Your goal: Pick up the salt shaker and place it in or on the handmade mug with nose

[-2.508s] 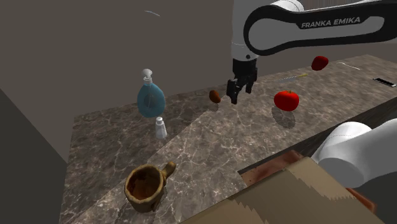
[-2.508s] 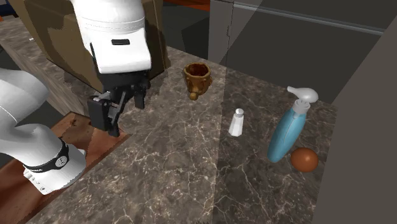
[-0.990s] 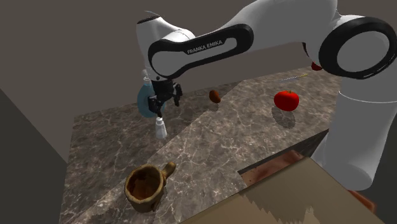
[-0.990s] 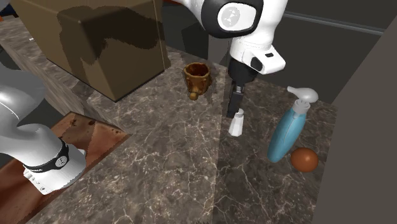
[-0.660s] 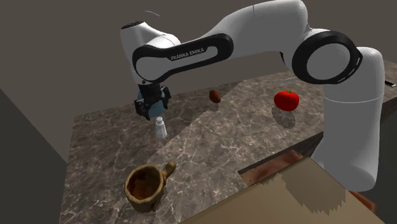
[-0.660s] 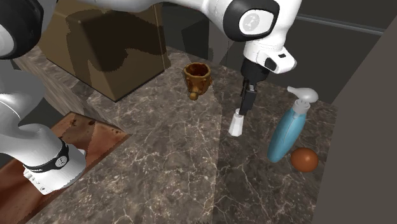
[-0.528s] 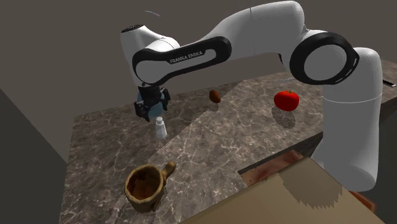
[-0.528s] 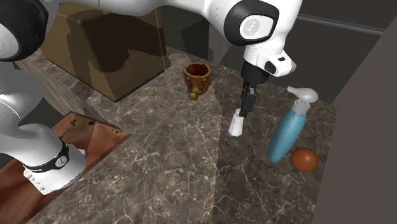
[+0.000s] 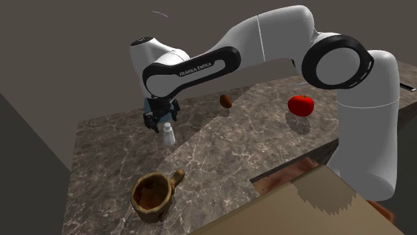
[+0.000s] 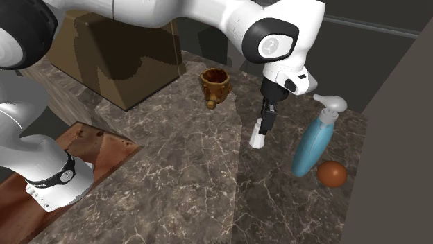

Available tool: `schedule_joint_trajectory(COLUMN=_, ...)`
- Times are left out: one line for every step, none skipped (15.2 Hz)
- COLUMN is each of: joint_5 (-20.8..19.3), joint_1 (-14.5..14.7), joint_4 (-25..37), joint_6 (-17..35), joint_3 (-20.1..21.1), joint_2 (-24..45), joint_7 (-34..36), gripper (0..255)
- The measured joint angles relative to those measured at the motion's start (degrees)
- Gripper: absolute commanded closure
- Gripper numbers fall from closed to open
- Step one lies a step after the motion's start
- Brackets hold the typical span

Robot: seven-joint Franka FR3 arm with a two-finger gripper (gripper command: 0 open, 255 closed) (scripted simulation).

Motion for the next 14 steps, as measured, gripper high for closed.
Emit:
schedule_joint_trajectory(joint_5=0.00, joint_1=0.00, joint_4=-0.01, joint_6=0.02, joint_3=0.00, joint_2=0.00, joint_7=0.00, gripper=0)
schedule_joint_trajectory(joint_5=0.00, joint_1=0.00, joint_4=-0.03, joint_6=0.04, joint_3=0.00, joint_2=0.00, joint_7=0.00, gripper=0)
schedule_joint_trajectory(joint_5=0.00, joint_1=0.00, joint_4=-0.03, joint_6=0.04, joint_3=0.00, joint_2=0.00, joint_7=0.00, gripper=0)
schedule_joint_trajectory(joint_5=0.00, joint_1=0.00, joint_4=-0.03, joint_6=0.04, joint_3=0.00, joint_2=0.00, joint_7=0.00, gripper=255)
schedule_joint_trajectory(joint_5=0.00, joint_1=0.00, joint_4=-0.03, joint_6=0.04, joint_3=0.00, joint_2=0.00, joint_7=0.00, gripper=255)
schedule_joint_trajectory(joint_5=0.00, joint_1=0.00, joint_4=-0.02, joint_6=0.04, joint_3=0.00, joint_2=0.00, joint_7=0.00, gripper=255)
schedule_joint_trajectory(joint_5=0.02, joint_1=0.01, joint_4=0.01, joint_6=0.06, joint_3=0.03, joint_2=-0.03, joint_7=0.00, gripper=255)
schedule_joint_trajectory(joint_5=0.04, joint_1=0.04, joint_4=0.02, joint_6=0.09, joint_3=0.07, joint_2=-0.07, joint_7=0.00, gripper=255)
schedule_joint_trajectory(joint_5=0.06, joint_1=0.06, joint_4=0.04, joint_6=0.09, joint_3=0.09, joint_2=-0.09, joint_7=0.01, gripper=255)
schedule_joint_trajectory(joint_5=0.03, joint_1=0.04, joint_4=0.12, joint_6=0.01, joint_3=0.06, joint_2=-0.12, joint_7=0.02, gripper=255)
schedule_joint_trajectory(joint_5=0.01, joint_1=0.05, joint_4=0.28, joint_6=-0.06, joint_3=0.05, joint_2=-0.09, joint_7=0.02, gripper=255)
schedule_joint_trajectory(joint_5=0.00, joint_1=0.07, joint_4=0.34, joint_6=-0.10, joint_3=0.05, joint_2=-0.08, joint_7=0.03, gripper=255)
schedule_joint_trajectory(joint_5=-0.02, joint_1=0.09, joint_4=0.46, joint_6=-0.18, joint_3=0.03, joint_2=-0.01, joint_7=0.04, gripper=255)
schedule_joint_trajectory(joint_5=-0.02, joint_1=0.05, joint_4=0.35, joint_6=-0.06, joint_3=0.03, joint_2=-0.05, joint_7=0.01, gripper=255)
